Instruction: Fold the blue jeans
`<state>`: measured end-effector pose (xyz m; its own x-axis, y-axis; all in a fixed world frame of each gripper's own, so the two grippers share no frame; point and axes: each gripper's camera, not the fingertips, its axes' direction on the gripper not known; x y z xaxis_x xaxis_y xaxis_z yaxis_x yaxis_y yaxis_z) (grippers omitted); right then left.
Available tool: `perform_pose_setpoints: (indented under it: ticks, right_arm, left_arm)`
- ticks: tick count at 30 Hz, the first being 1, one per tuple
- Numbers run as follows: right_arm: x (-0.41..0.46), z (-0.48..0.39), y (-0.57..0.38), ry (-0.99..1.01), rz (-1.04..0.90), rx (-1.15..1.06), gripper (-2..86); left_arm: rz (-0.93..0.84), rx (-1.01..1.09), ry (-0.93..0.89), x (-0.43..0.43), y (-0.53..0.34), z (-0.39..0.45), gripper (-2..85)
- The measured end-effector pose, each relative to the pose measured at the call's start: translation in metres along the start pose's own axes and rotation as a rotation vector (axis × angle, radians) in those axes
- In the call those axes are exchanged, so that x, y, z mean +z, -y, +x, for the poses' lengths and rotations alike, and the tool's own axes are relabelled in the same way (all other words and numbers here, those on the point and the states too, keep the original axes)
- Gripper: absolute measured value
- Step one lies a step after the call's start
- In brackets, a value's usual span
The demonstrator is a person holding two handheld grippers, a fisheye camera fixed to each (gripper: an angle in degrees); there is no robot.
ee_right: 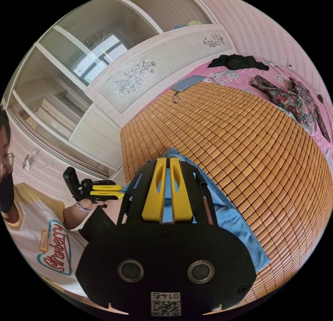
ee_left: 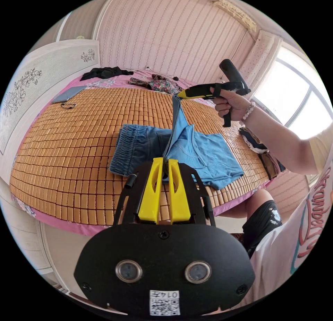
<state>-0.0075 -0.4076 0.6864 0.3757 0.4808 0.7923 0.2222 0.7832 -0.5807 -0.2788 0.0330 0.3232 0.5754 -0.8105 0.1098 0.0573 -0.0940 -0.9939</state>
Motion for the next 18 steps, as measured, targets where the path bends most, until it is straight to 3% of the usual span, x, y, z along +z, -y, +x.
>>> perform_pose_setpoints:
  ticks: [7,13,18]
  right_arm:
    - [0.046,0.024,0.030,0.061,-0.060,0.052,5.3]
    - [0.031,0.038,-0.023,-0.128,-0.074,0.138,4.8]
    - [0.061,0.053,-0.073,-0.192,-0.267,0.266,3.4]
  left_arm:
    - [-0.061,-0.130,-0.010,0.020,-0.009,-0.040,1.3]
    - [-0.058,-0.197,-0.028,0.023,-0.010,-0.061,1.3]
    - [-0.070,-0.213,-0.033,0.024,-0.006,-0.074,1.4]
